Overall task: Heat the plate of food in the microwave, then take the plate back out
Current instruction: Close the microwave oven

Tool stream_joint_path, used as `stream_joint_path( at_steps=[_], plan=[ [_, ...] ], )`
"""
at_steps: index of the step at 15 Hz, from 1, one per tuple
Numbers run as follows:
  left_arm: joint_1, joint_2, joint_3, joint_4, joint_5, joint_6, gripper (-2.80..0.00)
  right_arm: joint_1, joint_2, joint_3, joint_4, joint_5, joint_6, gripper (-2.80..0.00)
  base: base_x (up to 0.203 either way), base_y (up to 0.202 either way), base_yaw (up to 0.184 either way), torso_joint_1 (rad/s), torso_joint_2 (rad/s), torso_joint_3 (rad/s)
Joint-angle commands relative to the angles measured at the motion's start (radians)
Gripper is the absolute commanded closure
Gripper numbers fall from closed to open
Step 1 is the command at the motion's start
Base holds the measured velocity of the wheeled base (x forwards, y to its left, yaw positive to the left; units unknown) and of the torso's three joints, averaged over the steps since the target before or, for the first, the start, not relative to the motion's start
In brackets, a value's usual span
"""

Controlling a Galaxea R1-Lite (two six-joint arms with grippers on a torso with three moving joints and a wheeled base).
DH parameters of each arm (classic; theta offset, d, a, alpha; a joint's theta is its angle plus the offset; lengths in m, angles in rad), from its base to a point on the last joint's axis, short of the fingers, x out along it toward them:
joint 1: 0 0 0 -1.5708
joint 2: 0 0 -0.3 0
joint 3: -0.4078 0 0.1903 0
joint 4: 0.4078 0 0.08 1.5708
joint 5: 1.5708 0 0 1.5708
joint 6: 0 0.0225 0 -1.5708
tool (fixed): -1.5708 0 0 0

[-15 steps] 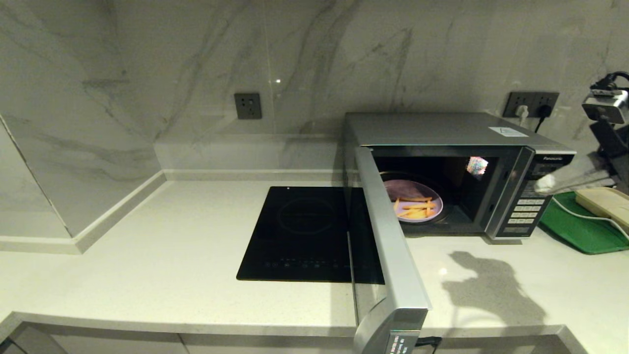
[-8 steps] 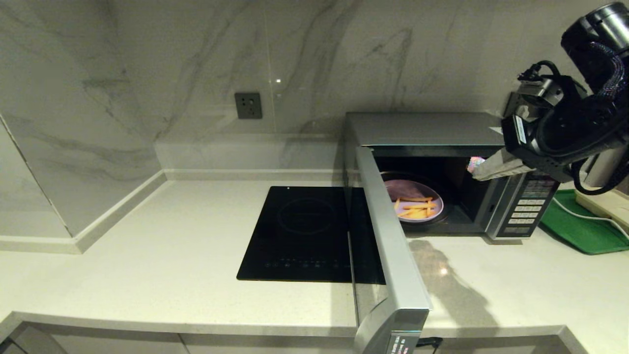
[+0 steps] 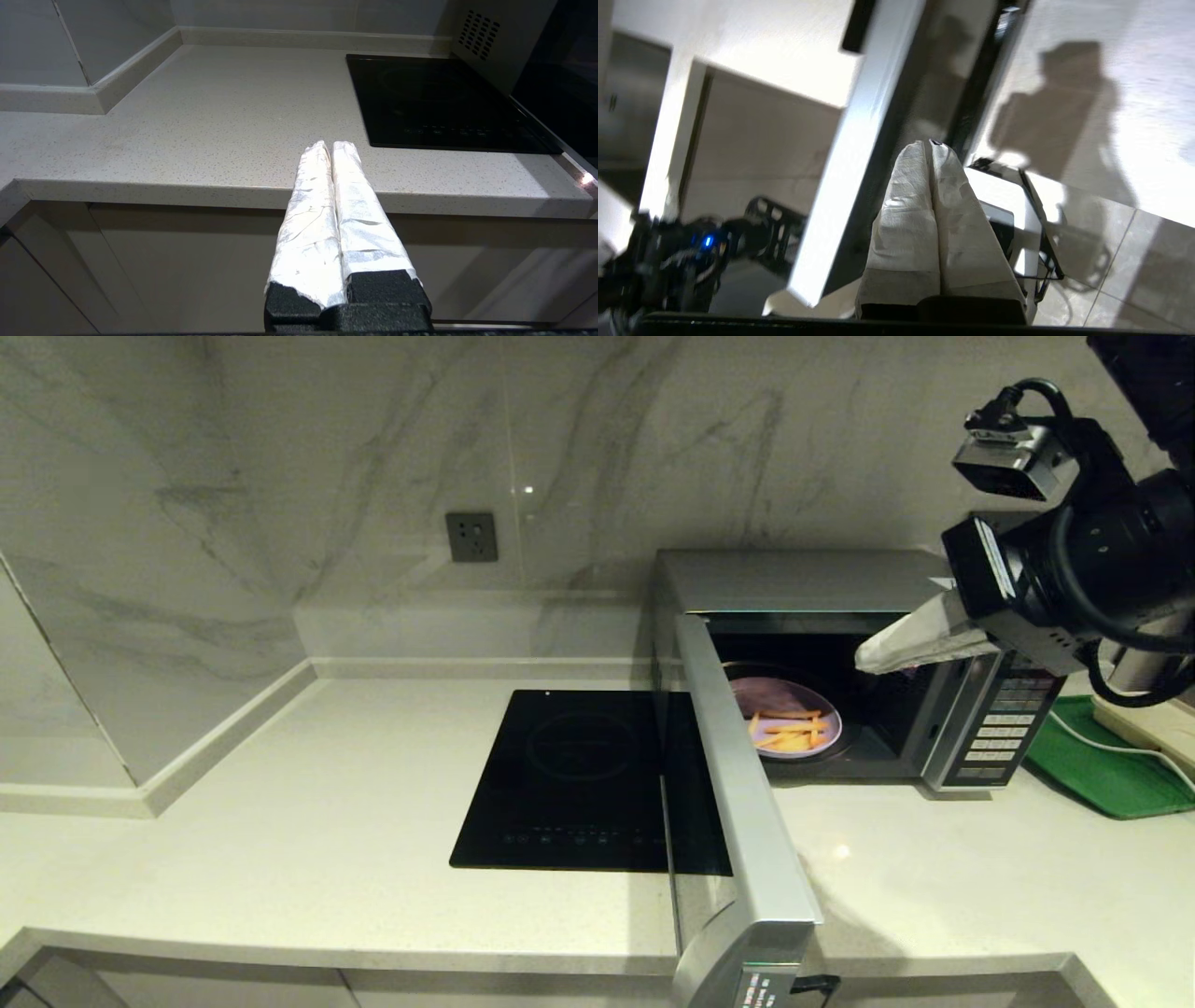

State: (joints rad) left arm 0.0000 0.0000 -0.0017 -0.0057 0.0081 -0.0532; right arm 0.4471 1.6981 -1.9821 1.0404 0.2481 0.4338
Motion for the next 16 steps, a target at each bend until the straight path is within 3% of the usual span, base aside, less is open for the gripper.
stream_joint_path(
  at_steps=[1,6,16],
  plan=[
    [0.0,0.0,0.0,0.0,0.0,0.0,0.0,0.076,-0.002,0.0,0.006,-0.001,0.004,0.0,0.0,0.0,0.0,0.0,0.0,0.0],
    [0.0,0.0,0.0,0.0,0.0,0.0,0.0,0.211,0.035,0.008,0.003,-0.005,0.001,0.0,0.0,0.0,0.0,0.0,0.0,0.0],
    [0.0,0.0,0.0,0.0,0.0,0.0,0.0,0.34,0.16,0.008,-0.137,-0.064,-0.012,0.0,0.0,0.0,0.0,0.0,0.0,0.0]
  ],
)
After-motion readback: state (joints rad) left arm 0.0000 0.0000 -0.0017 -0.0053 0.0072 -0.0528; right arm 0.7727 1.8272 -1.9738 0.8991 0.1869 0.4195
